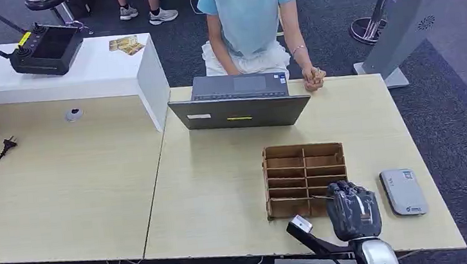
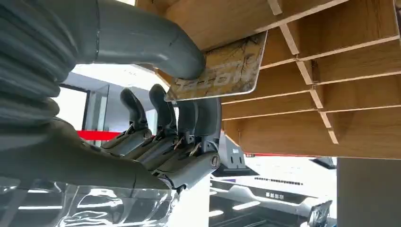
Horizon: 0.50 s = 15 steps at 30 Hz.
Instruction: Pass the card to the sensor for recognition and then transmit it.
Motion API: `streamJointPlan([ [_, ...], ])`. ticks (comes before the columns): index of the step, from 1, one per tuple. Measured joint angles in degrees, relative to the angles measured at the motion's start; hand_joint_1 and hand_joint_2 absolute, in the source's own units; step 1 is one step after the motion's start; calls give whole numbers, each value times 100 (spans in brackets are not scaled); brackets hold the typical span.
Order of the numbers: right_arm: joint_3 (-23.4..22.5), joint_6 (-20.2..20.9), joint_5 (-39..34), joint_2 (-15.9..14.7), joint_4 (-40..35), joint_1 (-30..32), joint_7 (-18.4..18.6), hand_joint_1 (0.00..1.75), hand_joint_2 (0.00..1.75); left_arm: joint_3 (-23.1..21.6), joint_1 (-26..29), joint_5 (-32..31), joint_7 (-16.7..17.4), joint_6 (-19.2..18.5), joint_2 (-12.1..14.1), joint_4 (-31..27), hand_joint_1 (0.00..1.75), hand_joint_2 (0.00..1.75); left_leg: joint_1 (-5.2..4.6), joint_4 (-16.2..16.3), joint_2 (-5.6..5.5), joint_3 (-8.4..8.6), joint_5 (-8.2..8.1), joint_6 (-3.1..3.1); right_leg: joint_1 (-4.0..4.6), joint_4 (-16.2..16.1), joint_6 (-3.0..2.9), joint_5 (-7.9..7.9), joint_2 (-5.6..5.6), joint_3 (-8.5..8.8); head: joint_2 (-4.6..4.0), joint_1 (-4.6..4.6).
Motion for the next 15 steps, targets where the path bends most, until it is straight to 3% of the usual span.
streamJointPlan([
  [4,0,-2,0,0,2,0,0,150,175,-11,0,-26,9,-9,4,0,0,175,0,0,0,0,0,0,0,0,0,0,0,0,0,2],
  [8,0,-46,-107,0,-4,5,-20,166,175,-13,0,-35,9,-15,4,0,0,175,0,0,0,1,0,0,0,0,0,0,0,0,0,2],
  [15,0,-129,-310,0,-120,78,-98,166,175,-13,0,-35,9,-17,7,0,0,175,0,0,1,0,0,0,0,0,0,0,1,-1,0,0],
])
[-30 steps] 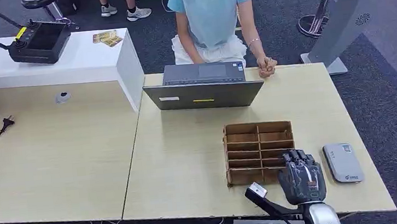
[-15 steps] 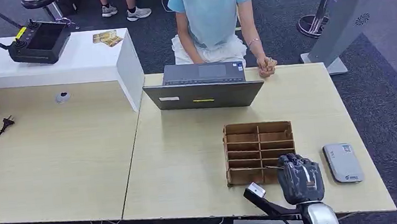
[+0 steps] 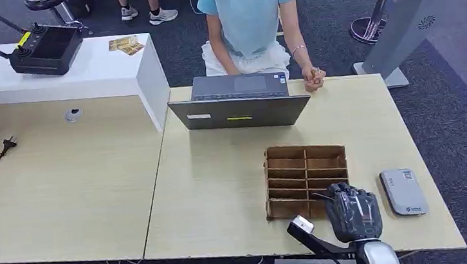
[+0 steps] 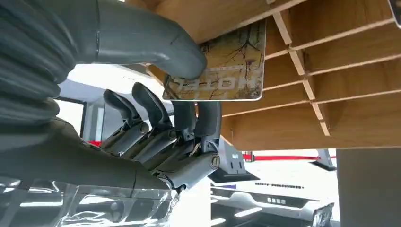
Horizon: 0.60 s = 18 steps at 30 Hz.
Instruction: Pass the card to the sensor for recognition and then transmit it.
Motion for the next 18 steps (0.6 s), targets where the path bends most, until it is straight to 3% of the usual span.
streamJointPlan([
  [7,-2,-63,-183,0,-76,57,-91,164,175,0,0,-30,0,2,0,0,0,175,0,0,0,0,0,0,0,0,0,0,0,0,0,2],
  [12,-13,-138,-713,0,-208,69,-470,173,175,0,0,-83,-24,0,2,0,0,175,0,0,0,0,0,0,0,0,0,0,0,0,0,0],
  [18,-52,-153,-1046,0,-498,76,-780,171,175,0,5,-83,-44,-26,13,0,0,175,0,0,1,0,0,0,0,0,0,0,0,0,0,0],
])
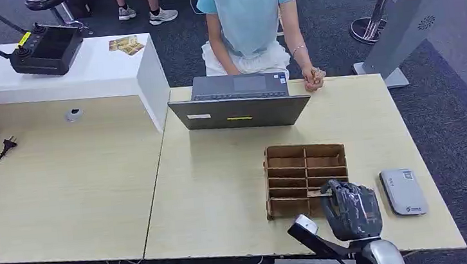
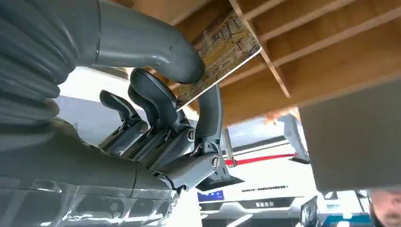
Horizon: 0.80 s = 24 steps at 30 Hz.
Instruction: Pass the card to the sensor for recognition and then transmit it.
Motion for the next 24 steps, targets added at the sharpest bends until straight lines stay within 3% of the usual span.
streamJointPlan([
  [16,-317,26,-1619,142,-584,98,-844,175,175,0,22,35,-105,11,-2,0,0,175,0,0,0,-1,0,0,0,0,0,0,0,0,0,2],
  [24,-479,292,-2346,197,-842,129,-1259,175,175,0,25,24,-127,9,-2,0,0,175,0,0,0,-1,0,0,0,0,0,0,0,0,0,2],
])
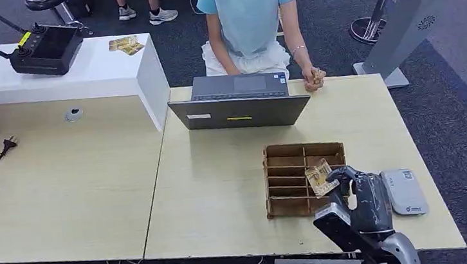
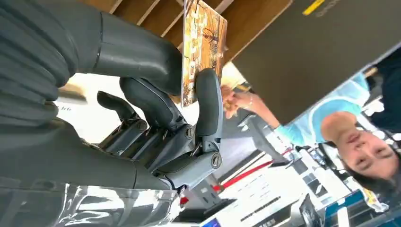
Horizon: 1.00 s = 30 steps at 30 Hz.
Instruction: Pass the card to the sensor for recognition and then transmit it.
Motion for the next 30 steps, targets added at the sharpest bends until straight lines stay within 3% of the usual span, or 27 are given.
streamJointPlan([
  [9,-164,269,-425,24,-120,-176,-147,175,175,15,25,98,-166,0,-15,0,0,175,0,0,0,0,0,0,0,0,0,0,0,0,0,0],
  [10,-184,328,-436,24,-127,-210,-147,175,175,15,26,90,-168,0,-15,0,0,0,0,0,0,0,0,0,0,0,0,0,0,0,0,0],
  [22,-453,877,-873,-122,-129,-671,-22,175,175,46,80,103,-321,-63,-136,18,0,0,3,1,2,0,0,0,2,-1,0,1,1,0,0,0],
  [30,-586,1397,-1500,-245,46,-1467,94,175,175,46,82,-101,-236,-87,-136,26,0,0,3,1,6,1,6,-4,2,1,-2,5,8,-2,0,0],
])
